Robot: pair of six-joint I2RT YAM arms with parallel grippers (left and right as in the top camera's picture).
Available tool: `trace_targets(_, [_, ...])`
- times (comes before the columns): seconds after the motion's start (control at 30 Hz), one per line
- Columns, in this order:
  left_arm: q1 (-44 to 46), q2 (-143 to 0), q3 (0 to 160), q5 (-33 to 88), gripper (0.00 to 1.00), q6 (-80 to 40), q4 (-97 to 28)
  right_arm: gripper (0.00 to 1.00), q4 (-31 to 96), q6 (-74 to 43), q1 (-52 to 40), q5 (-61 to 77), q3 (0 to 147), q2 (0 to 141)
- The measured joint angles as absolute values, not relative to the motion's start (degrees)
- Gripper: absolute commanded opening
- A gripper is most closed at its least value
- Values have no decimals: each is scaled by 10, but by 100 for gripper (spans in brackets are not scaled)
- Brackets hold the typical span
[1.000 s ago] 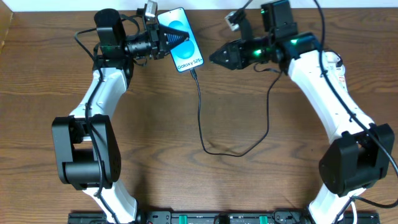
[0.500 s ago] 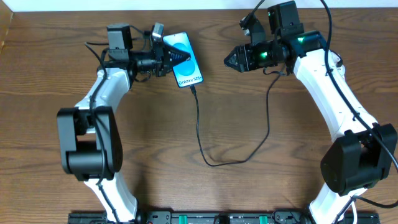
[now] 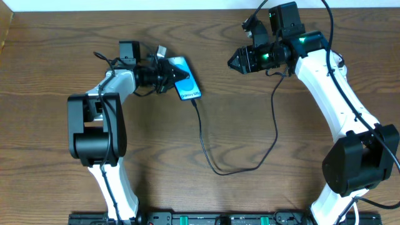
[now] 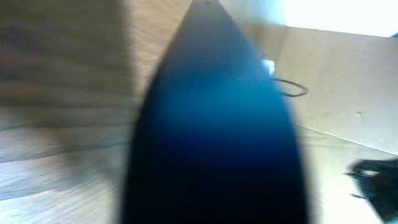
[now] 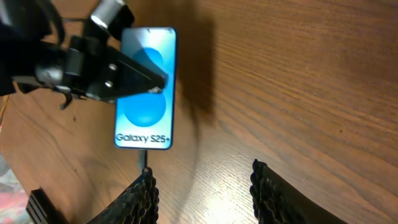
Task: Plug charger to phone and switch on socket
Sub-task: 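Lower the plugged-in phone onto the table with the left gripper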
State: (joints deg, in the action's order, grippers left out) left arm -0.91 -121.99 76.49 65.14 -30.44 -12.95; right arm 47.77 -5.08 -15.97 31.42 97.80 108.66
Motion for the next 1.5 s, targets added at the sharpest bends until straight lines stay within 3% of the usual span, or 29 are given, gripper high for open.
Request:
trace_targets(0.63, [-15, -1261, 765, 581, 8, -265, -170, 48, 485, -50, -160, 314, 978, 1087])
trace_targets(1.37, [-15, -1259, 766, 591, 55, -254, -176, 48, 486, -50, -160, 314, 978, 1087])
trace_targets(1.5, [-15, -1257, 766, 593, 59, -255, -176, 48, 486, -50, -160, 313, 978, 1087])
